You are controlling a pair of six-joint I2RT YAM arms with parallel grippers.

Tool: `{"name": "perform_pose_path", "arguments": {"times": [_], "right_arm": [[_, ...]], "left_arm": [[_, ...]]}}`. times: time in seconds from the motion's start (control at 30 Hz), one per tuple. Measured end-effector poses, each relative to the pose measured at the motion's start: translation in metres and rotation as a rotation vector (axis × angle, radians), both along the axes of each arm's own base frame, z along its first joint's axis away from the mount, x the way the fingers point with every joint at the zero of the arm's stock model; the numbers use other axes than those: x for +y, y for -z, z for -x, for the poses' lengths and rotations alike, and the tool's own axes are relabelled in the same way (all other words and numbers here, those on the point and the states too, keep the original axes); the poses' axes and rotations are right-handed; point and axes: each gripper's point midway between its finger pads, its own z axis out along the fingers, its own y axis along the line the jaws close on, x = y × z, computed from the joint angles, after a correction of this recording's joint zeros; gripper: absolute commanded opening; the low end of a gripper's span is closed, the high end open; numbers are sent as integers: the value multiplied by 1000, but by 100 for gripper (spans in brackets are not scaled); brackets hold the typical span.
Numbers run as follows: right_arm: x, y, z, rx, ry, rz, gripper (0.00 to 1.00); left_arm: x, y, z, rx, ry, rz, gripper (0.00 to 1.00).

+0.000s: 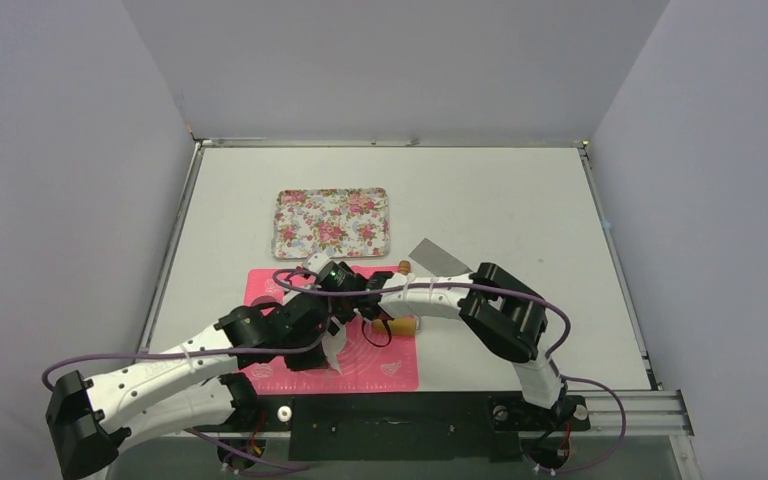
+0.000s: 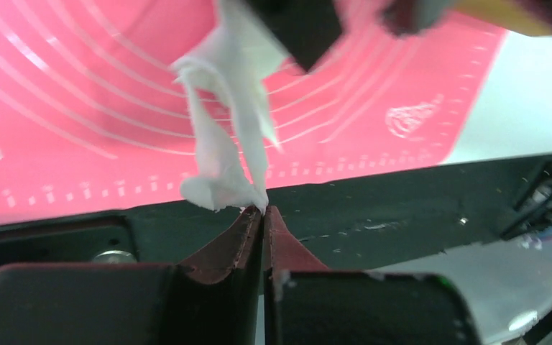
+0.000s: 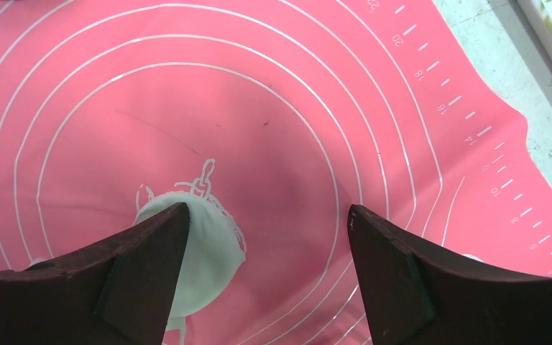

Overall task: Roll out the dumpling wrappers from the dough
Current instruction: Remove the dumpling wrapper from the work surface.

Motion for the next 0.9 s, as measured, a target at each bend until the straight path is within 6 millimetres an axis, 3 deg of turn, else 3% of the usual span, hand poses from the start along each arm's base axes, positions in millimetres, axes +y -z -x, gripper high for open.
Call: {"name": "perform_pose_path", "arguments": {"times": [0.13, 0.47, 0.67, 0.8, 0.9], "right_arm": [[0, -1, -2, -23, 28, 5, 76], [-1, -8, -4, 7, 72, -35, 76], [-16, -35, -20, 133, 163, -184, 76], [-24, -61, -28, 187, 192, -300, 76], [-21, -78, -18, 183, 138, -333, 76]], "left_arm": [[-20, -13, -2, -46, 52, 87, 0], [-19, -33, 3, -94, 27, 183, 0], [-16, -53, -3, -181, 4, 264, 0], [-5, -42, -6, -169, -49, 195, 0], [5, -27, -8, -138, -89, 89, 0]]}}
